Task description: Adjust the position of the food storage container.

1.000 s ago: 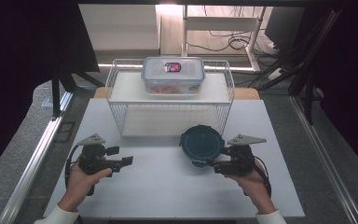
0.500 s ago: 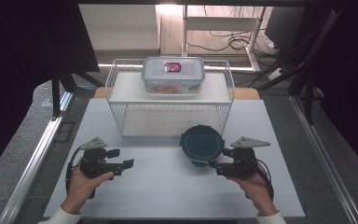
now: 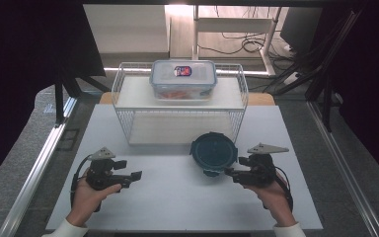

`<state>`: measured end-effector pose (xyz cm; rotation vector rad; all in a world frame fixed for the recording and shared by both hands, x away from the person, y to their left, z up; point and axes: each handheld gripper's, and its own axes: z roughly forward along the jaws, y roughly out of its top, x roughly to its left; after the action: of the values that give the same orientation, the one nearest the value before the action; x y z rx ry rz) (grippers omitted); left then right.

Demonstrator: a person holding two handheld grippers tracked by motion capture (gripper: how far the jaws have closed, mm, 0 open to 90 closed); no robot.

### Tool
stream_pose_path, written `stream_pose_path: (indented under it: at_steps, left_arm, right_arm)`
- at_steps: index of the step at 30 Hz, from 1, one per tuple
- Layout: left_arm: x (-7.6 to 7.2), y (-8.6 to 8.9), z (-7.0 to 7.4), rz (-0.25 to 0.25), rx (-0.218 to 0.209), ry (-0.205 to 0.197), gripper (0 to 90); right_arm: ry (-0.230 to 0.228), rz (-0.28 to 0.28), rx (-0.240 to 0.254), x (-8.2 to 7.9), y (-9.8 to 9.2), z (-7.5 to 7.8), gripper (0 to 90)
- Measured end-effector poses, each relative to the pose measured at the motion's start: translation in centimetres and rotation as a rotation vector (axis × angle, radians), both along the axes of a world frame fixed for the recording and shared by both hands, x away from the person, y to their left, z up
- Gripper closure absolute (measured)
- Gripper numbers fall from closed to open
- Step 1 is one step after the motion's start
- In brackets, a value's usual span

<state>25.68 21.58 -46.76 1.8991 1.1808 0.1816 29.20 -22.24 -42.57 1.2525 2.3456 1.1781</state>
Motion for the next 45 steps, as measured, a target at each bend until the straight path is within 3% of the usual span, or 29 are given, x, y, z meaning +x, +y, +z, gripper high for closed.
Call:
stream_pose_path:
  at_steps: [4, 9, 17, 22, 28, 34, 39, 45]
  left_arm:
    - [0.3, 0.4, -0.1, -0.001, -0.017, 0.014, 21.4]
    - [0.5, 0.8, -0.4, -0.004, -0.022, 0.022, 21.3]
    - [0.3, 1.2, -0.7, -0.002, -0.028, 0.038, 21.3]
    - [0.4, 1.1, -0.9, -0.008, -0.026, 0.044, 21.3]
    - [0.4, 0.9, -1.3, -0.014, -0.017, 0.053, 21.5]
    - [0.5, 1.0, -1.6, -0.014, -0.014, 0.059, 21.7]
    - [0.6, 1.3, -1.7, -0.007, -0.013, 0.060, 22.0]
    - [0.7, 1.2, -1.8, -0.010, -0.010, 0.062, 22.1]
  right_arm:
    - [0.001, -0.005, -0.022, 0.8, -0.4, 0.2, 43.1]
    - [0.021, -0.038, -0.069, 3.3, -0.6, 0.5, 56.8]
    - [0.025, -0.023, -0.195, 8.0, 0.4, 1.0, 74.7]
    - [0.004, -0.012, -0.295, 10.2, 1.2, 0.2, 87.3]
    - [0.007, -0.009, -0.380, 12.3, 1.8, -1.4, 88.3]
    - [-0.012, 0.020, -0.443, 13.1, 2.6, -2.5, 88.3]
    - [-0.019, 0.029, -0.478, 13.3, 2.9, -3.0, 88.6]
    - [-0.039, 0.053, -0.483, 13.2, 3.1, -3.1, 88.7]
